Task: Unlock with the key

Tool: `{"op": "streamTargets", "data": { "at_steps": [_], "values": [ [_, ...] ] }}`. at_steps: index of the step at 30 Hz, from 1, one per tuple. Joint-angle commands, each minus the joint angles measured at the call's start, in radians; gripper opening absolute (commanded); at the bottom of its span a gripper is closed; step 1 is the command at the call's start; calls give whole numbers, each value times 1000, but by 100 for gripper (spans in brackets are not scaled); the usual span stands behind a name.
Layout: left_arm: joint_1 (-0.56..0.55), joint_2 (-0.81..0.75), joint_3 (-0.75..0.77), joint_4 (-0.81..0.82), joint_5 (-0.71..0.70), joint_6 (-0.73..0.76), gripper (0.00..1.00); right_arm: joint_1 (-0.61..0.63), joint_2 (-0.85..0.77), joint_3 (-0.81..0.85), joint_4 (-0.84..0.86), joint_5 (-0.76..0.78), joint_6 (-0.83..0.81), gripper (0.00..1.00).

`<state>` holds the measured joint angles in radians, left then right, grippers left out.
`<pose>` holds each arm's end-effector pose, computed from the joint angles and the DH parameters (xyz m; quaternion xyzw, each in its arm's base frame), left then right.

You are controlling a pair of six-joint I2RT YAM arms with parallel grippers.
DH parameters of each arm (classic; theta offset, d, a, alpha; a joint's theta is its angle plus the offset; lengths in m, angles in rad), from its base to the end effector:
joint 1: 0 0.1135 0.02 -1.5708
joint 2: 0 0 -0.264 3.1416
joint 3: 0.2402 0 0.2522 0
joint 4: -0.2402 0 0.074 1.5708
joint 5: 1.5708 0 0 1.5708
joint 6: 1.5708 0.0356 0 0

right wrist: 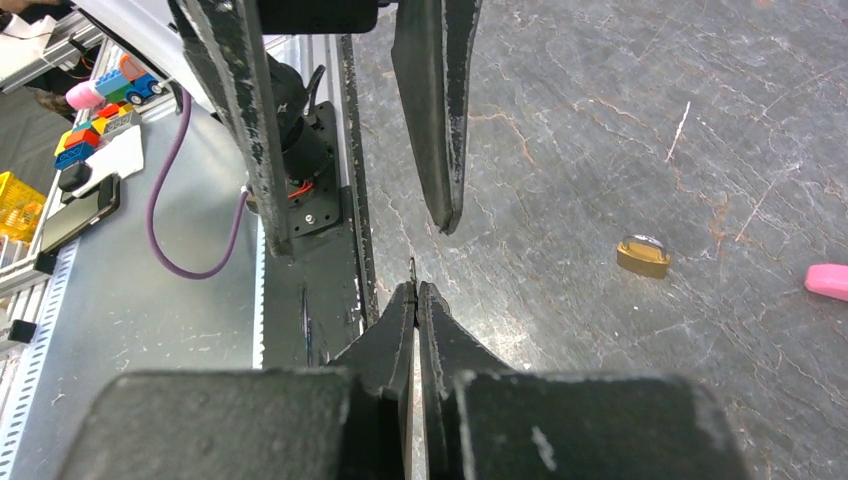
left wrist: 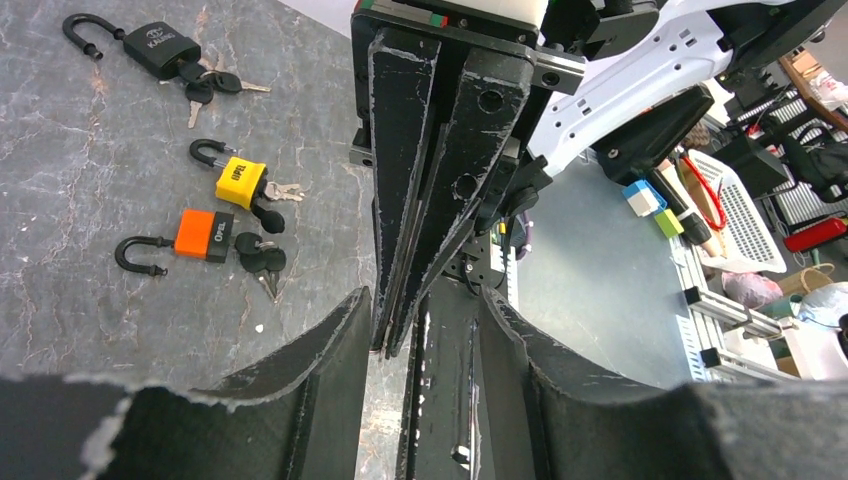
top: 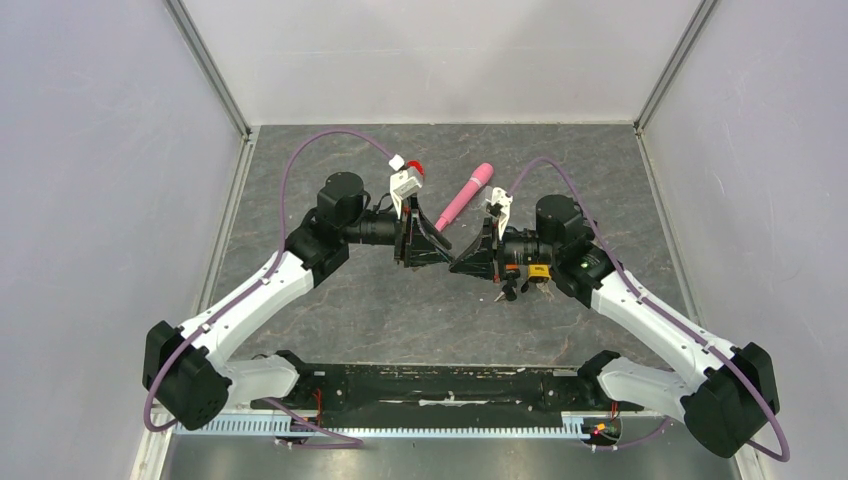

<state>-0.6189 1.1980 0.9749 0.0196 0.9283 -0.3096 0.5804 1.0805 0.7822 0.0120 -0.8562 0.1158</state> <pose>0.2029 -0.1795 0.3444 0.3862 0.6414 -0.5632 0.3496 0.1866 0.1545 0.3043 -0.4097 0.6517 0.4984 0.3989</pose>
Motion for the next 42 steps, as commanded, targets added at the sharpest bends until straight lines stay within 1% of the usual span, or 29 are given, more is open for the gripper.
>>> {"op": "streamTargets", "data": {
  "at_steps": [1, 8, 12, 20, 22, 24, 28, 30, 31, 32, 33, 36, 39, 41, 42],
  "values": [
    [-7, 7, -1, 46, 34, -34, 48, -1, -21, 37, 68, -37, 31, 0],
    [-19, 14, 7, -6, 8, 4, 45, 0, -19, 27, 92, -40, 50, 0],
    [-30, 17, 14, -56, -7, 35, 40, -1, -17, 23, 102, -41, 62, 0],
    [-33, 17, 21, -66, -17, 45, 20, 0, -17, 19, 118, -44, 76, 0],
    [-33, 16, 22, -65, -19, 46, 9, 0, -17, 17, 120, -44, 76, 0],
    [-33, 12, 25, -62, -19, 45, 3, -1, -17, 14, 121, -44, 76, 0],
    [-34, -2, 21, -53, -29, 40, 2, -1, -23, 3, 138, -39, 82, 0],
    [-34, -25, 3, -26, -58, 20, 2, 0, -34, -7, 151, -12, 89, 1],
    [-34, -40, -21, 44, -72, -6, 2, -1, -43, -17, 164, 10, 91, 4],
    [-33, -59, -41, 91, -97, -36, 2, -1, -58, -31, 187, 30, 100, 11],
    [-33, -80, -66, 148, -133, -61, 2, 0, -73, -57, 229, 57, 119, 20],
    [-33, -132, -141, 321, -243, -165, 2, -1, -137, -150, 398, 125, 205, 41],
    [-33, -164, -224, 516, -341, -285, 2, -1, -195, -262, 624, 189, 290, 56],
    [-33, -168, -265, 625, -393, -363, 2, -1, -233, -322, 752, 247, 350, 61],
    [-33, -166, -283, 689, -415, -395, 2, 0, -243, -347, 812, 276, 378, 62]
  ]
}}
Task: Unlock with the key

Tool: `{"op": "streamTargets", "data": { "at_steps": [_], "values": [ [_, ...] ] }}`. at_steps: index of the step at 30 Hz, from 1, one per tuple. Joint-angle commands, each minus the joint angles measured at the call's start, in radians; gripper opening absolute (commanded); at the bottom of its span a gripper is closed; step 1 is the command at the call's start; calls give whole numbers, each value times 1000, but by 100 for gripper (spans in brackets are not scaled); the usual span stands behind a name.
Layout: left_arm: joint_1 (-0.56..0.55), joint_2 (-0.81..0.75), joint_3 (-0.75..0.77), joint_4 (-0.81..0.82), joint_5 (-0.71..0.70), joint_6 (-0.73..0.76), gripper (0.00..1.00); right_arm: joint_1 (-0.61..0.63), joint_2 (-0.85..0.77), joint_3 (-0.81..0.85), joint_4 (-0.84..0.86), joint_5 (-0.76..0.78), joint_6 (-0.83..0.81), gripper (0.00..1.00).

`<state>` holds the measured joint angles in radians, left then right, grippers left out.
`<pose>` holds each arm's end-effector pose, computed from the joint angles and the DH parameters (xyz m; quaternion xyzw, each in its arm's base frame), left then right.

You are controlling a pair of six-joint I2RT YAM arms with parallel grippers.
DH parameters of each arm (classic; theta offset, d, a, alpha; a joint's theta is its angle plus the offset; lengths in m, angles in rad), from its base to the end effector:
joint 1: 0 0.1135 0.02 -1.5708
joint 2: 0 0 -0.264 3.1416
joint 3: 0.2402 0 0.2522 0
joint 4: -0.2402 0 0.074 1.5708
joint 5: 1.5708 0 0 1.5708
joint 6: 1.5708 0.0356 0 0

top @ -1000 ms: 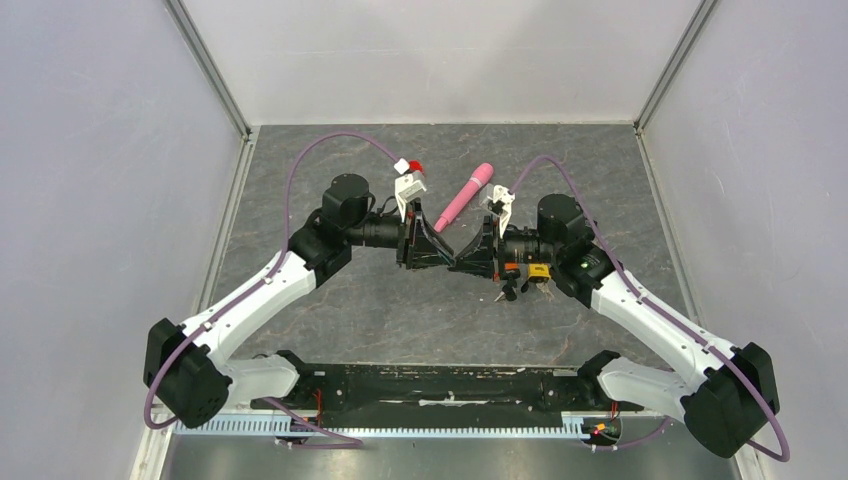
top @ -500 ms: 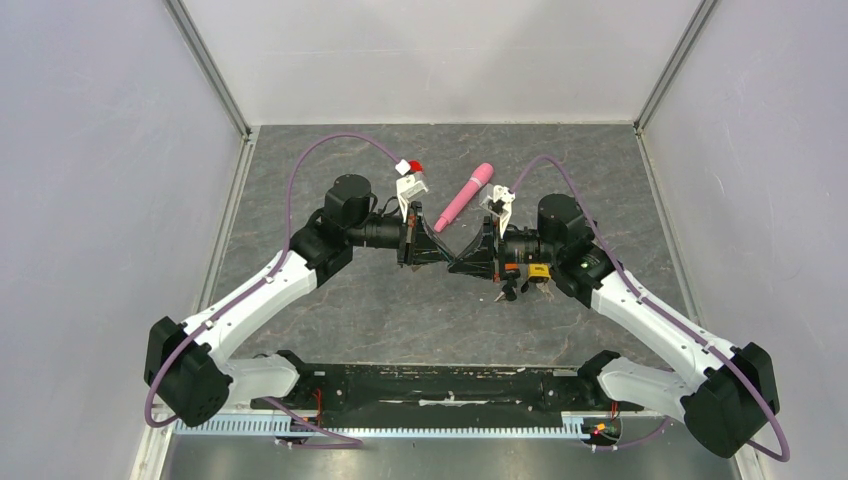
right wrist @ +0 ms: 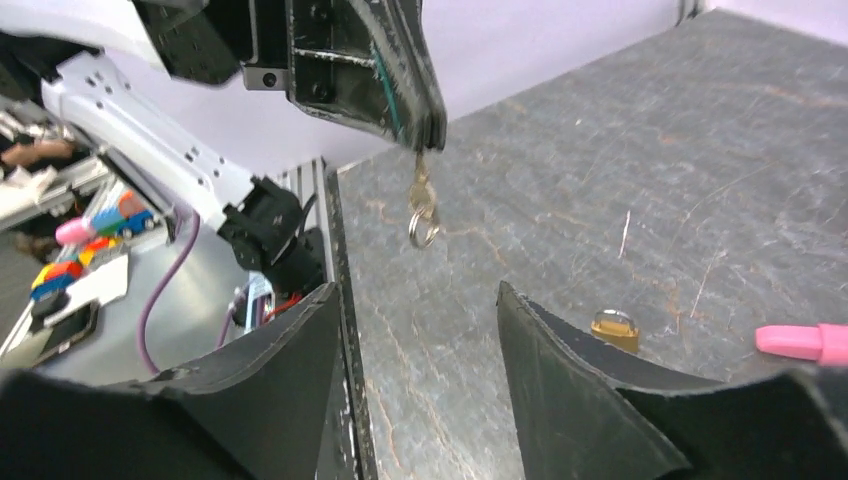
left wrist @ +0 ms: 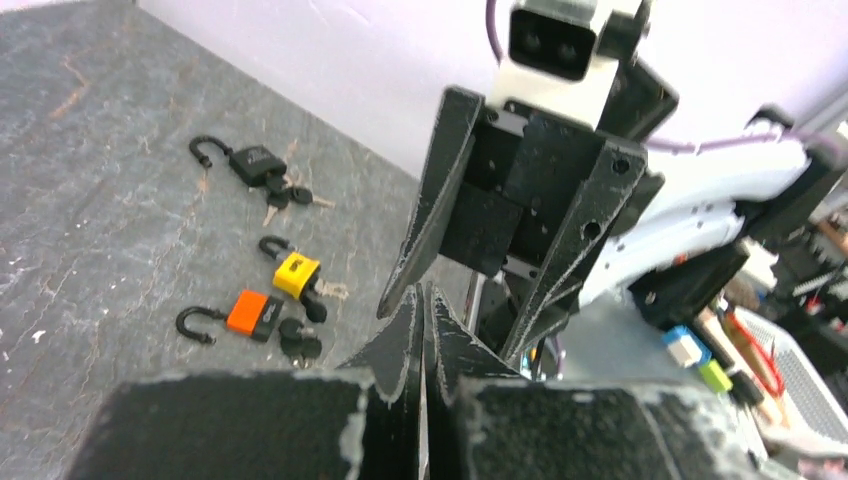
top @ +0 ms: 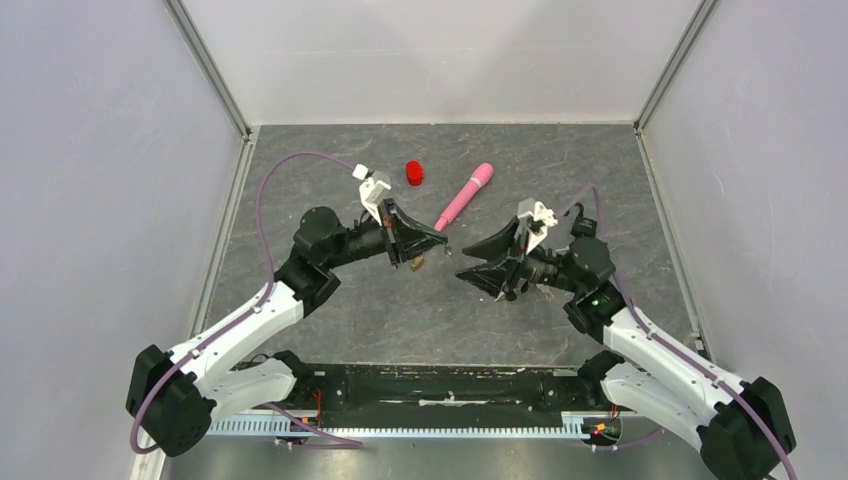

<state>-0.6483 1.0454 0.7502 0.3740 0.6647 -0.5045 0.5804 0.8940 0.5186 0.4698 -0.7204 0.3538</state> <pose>0.1789 -0.1631 0.3361 0.2851 0.6227 -0.5640 0.4614 0.1584 0.1320 0.2948 -0.3302 0.5963 0.5235 0.5113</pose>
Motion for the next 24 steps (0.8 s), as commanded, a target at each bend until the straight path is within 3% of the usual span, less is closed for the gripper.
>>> {"op": "streamTargets", "data": {
  "at_steps": [1, 8, 14, 24],
  "values": [
    [-5, -13, -75, 383, -166, -232, 2, -1, -62, -100, 401, 168, 173, 62],
    [-17, -1, -113, 571, -236, -347, 2, 1, 15, -187, 840, 316, 434, 58],
    [-55, 1, -111, 587, -275, -347, 2, 25, 111, -152, 928, 362, 535, 54],
    [-96, 29, -113, 602, -318, -327, 2, 82, 187, -92, 960, 385, 551, 51]
  ]
}}
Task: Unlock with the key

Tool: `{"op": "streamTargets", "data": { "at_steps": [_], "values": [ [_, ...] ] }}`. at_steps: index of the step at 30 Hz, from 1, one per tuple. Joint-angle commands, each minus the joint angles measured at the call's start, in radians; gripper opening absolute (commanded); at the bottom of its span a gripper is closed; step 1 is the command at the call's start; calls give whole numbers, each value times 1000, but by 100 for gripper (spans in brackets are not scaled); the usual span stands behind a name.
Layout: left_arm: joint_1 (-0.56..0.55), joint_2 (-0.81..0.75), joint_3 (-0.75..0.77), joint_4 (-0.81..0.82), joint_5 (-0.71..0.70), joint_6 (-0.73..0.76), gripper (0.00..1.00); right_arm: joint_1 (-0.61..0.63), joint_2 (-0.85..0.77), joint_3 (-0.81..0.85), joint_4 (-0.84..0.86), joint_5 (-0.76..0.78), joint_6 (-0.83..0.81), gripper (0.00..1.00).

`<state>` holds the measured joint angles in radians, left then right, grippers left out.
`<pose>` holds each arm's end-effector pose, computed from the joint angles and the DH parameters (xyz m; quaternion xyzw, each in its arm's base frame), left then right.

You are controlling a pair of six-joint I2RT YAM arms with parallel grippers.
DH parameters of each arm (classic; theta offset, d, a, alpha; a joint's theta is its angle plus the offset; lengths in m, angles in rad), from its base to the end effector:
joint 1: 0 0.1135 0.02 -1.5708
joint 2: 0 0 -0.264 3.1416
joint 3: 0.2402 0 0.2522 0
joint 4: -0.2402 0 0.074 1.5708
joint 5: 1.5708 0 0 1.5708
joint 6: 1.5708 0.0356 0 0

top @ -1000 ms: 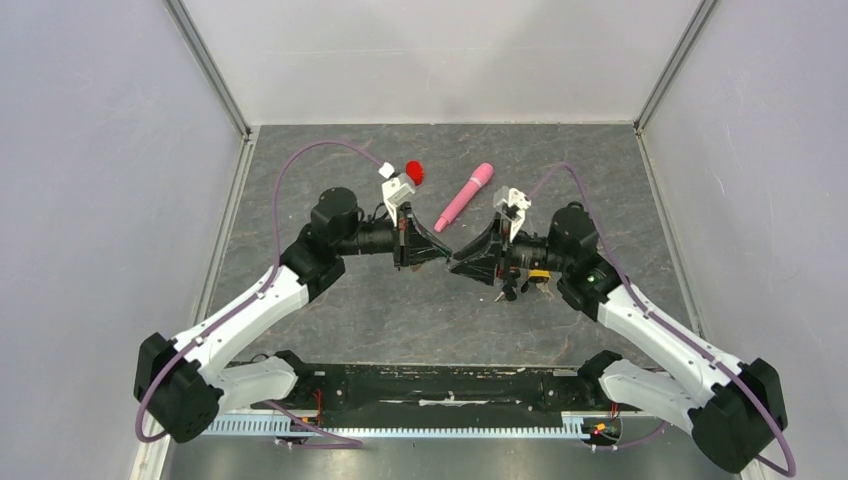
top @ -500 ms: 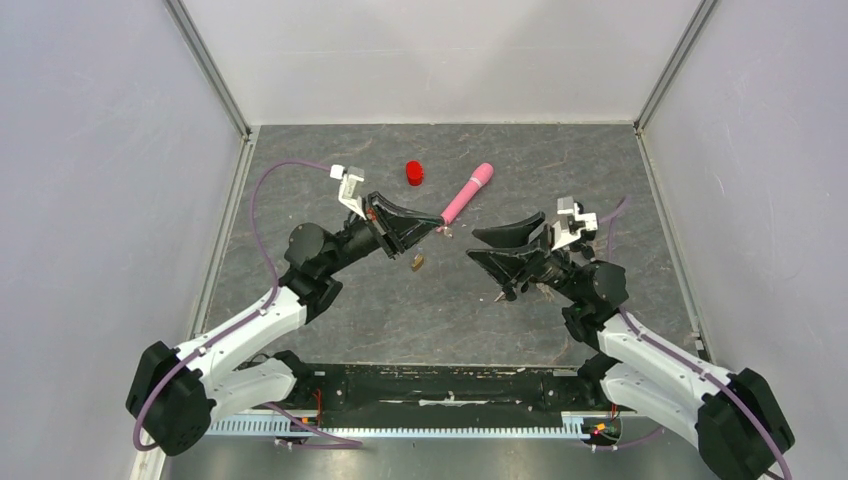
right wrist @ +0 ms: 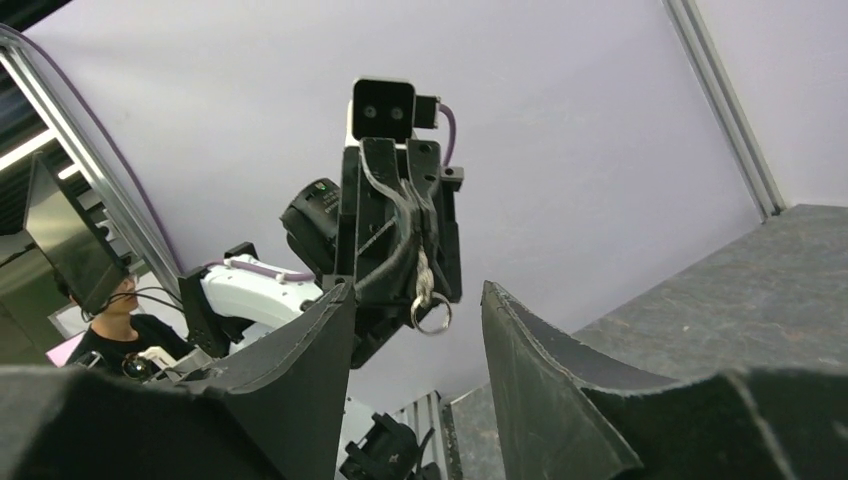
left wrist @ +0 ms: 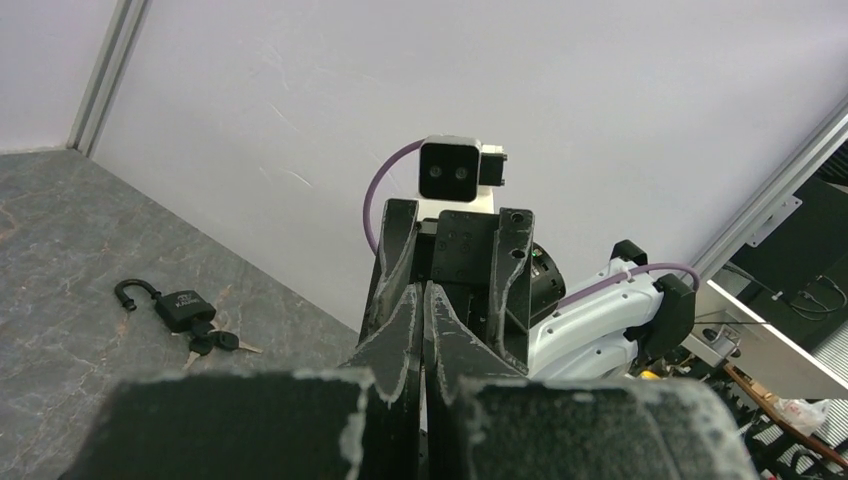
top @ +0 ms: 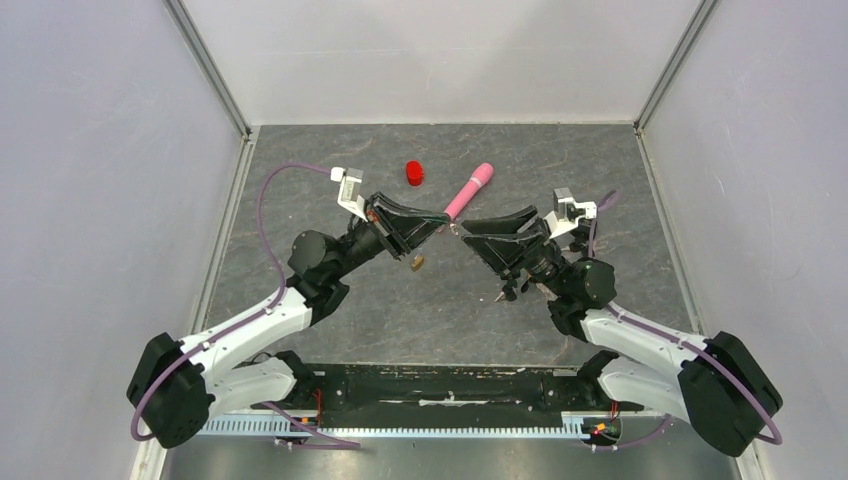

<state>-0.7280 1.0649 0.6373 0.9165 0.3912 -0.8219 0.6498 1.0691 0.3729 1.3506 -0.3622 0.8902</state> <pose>0.1658 -0.1660 0.3477 0.1427 0.5124 -0.6598 0.5307 0.1553 0.1338 0.2992 -0.1082 0.4513 0.6713 0.5779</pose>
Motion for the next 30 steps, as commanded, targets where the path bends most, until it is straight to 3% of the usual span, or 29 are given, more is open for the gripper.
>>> {"op": "streamTargets", "data": {
  "at_steps": [1, 22, 30],
  "values": [
    [-19, 10, -1, 60, -51, -7, 2, 15, 19, 60, 79, 23, 14, 51],
    [-54, 19, -4, 74, -90, 19, 2, 34, 71, 86, 91, 19, 44, 28],
    [-56, -4, -14, 71, -120, 45, 2, 35, 56, 59, 91, 32, 50, 27]
  ]
}}
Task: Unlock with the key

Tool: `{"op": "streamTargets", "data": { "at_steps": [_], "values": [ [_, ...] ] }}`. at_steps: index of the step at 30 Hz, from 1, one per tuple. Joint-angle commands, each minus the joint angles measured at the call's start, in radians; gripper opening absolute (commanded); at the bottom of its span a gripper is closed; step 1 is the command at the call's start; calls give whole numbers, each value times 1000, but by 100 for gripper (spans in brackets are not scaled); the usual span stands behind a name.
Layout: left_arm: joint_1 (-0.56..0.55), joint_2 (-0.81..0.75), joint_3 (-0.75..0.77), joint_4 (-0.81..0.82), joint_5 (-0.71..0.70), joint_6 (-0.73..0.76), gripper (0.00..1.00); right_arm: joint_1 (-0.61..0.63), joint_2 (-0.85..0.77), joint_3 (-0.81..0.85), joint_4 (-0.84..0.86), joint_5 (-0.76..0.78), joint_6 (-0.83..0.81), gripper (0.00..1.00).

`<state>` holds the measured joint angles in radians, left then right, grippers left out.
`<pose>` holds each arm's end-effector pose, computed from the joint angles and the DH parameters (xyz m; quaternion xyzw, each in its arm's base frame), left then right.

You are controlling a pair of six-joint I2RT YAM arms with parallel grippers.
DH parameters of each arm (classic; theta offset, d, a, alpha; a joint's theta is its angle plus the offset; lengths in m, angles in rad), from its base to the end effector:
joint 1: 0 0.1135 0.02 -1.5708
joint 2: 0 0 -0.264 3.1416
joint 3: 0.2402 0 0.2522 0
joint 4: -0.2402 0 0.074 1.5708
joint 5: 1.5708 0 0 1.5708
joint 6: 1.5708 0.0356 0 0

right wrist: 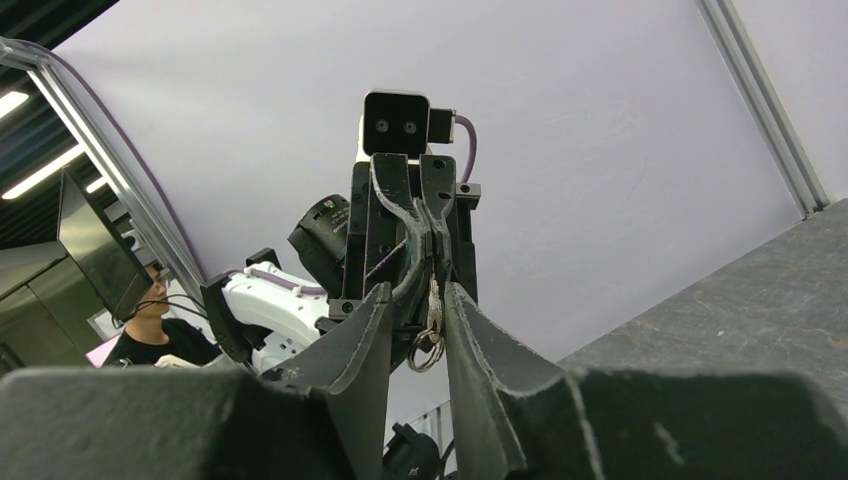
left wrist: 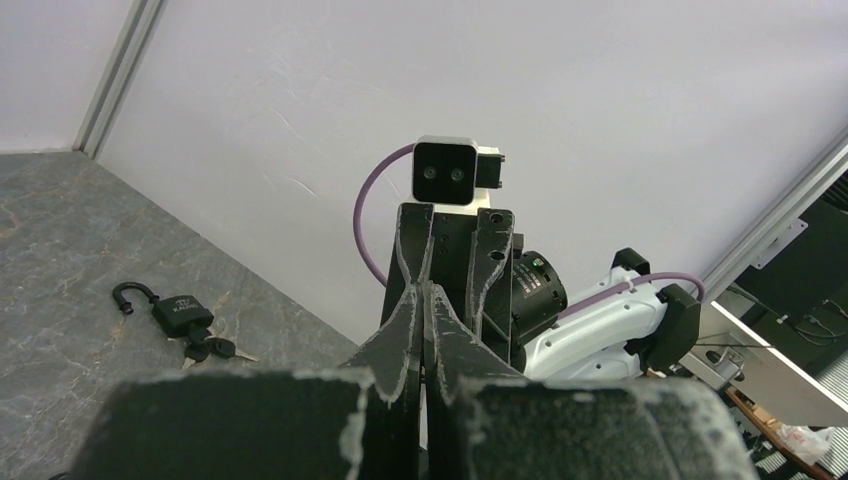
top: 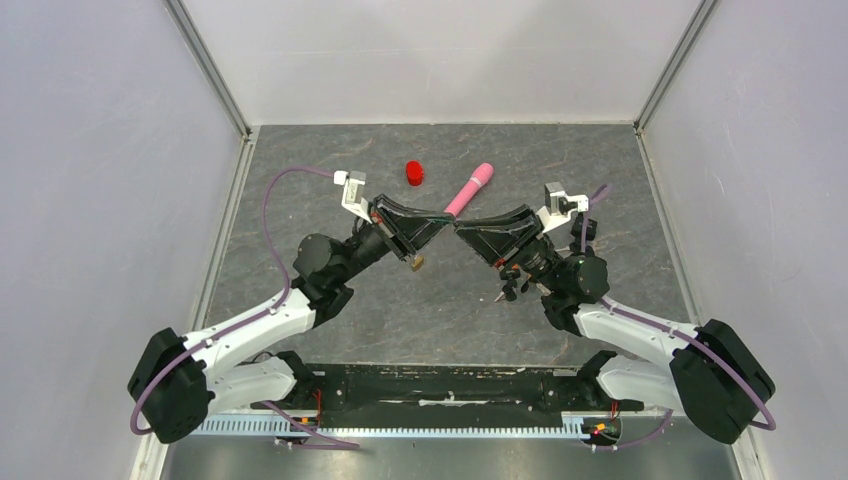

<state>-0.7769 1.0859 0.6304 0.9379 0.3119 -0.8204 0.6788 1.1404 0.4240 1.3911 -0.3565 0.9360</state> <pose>0.1627 -0.1753 0.3432 0.1217 0.5142 -0.6616 0.5320 0.1617 0.1464 0.3049 -0.1038 0.4433 0.6940 0.5578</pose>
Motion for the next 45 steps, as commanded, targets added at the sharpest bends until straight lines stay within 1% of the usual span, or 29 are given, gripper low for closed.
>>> {"op": "streamTargets", "data": {
  "at_steps": [1, 16, 23, 28, 31, 32, 43, 44, 45],
  "values": [
    [-7, -28, -9, 47, -45, 46, 2, 5, -17, 5, 47, 28, 4, 27],
    [-7, -50, -10, 34, -59, 66, 2, 5, -16, 3, 22, 33, 7, 23],
    [-8, -48, -9, 36, -59, 66, 2, 8, -9, 9, 25, 22, 10, 17],
    [-9, -50, -6, 36, -56, 64, 2, 8, -6, 11, 30, 15, 9, 10],
    [-9, -50, -6, 33, -57, 64, 2, 8, -6, 12, 31, 13, 8, 1],
    [-9, -50, -8, 33, -57, 64, 2, 8, -7, 12, 31, 11, 8, 0],
    [-10, -44, -12, 33, -49, 64, 2, 10, -4, 23, 23, -8, 8, 0],
    [-10, -43, -13, 33, -48, 64, 3, 10, -5, 22, 23, -5, 8, 0],
    [-10, -42, -14, 31, -49, 63, 6, 10, -9, 17, 19, -2, 6, 0]
  ]
}}
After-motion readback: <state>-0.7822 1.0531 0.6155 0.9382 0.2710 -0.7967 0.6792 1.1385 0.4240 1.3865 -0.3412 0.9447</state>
